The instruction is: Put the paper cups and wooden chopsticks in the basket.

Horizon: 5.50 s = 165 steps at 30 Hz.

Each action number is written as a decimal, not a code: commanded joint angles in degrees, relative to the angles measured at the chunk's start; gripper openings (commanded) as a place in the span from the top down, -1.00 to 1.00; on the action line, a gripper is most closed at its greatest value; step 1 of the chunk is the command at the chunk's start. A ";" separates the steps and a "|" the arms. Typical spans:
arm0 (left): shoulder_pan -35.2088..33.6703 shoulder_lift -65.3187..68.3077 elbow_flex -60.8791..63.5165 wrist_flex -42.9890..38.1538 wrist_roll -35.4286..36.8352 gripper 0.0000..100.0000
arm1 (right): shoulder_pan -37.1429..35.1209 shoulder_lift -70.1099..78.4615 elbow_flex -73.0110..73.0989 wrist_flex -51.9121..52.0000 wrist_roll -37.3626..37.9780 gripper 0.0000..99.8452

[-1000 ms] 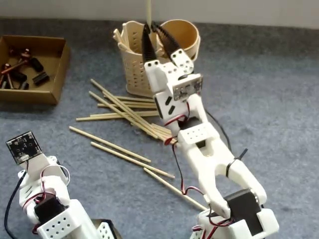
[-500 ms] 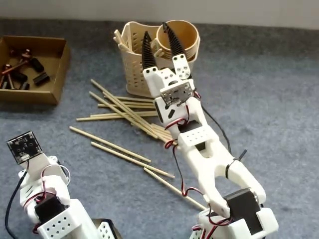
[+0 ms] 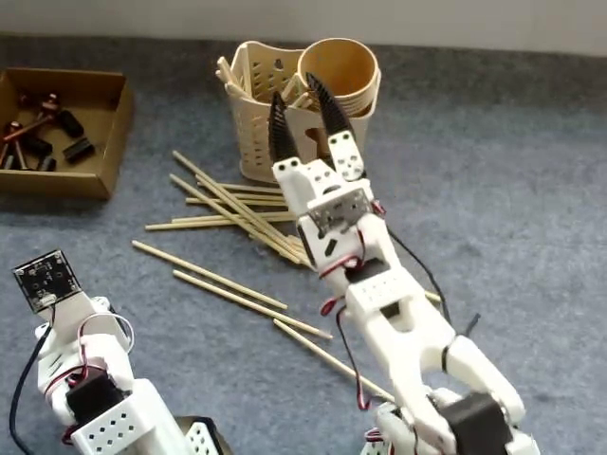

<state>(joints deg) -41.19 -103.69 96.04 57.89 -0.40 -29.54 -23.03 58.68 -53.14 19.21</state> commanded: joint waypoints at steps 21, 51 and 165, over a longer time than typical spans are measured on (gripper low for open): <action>-0.75 -0.13 1.10 0.18 -0.35 0.99 | -3.65 -31.60 0.66 73.71 -13.89 0.70; -0.75 -0.13 1.10 0.18 -0.35 0.99 | -18.07 -27.21 5.58 115.65 -13.54 0.70; -0.66 -0.04 1.10 0.18 -0.35 0.99 | -11.12 -42.07 -10.51 61.41 -10.73 0.99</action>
<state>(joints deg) -41.19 -103.69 96.04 57.89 -0.40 -44.31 -68.31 50.51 15.69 7.96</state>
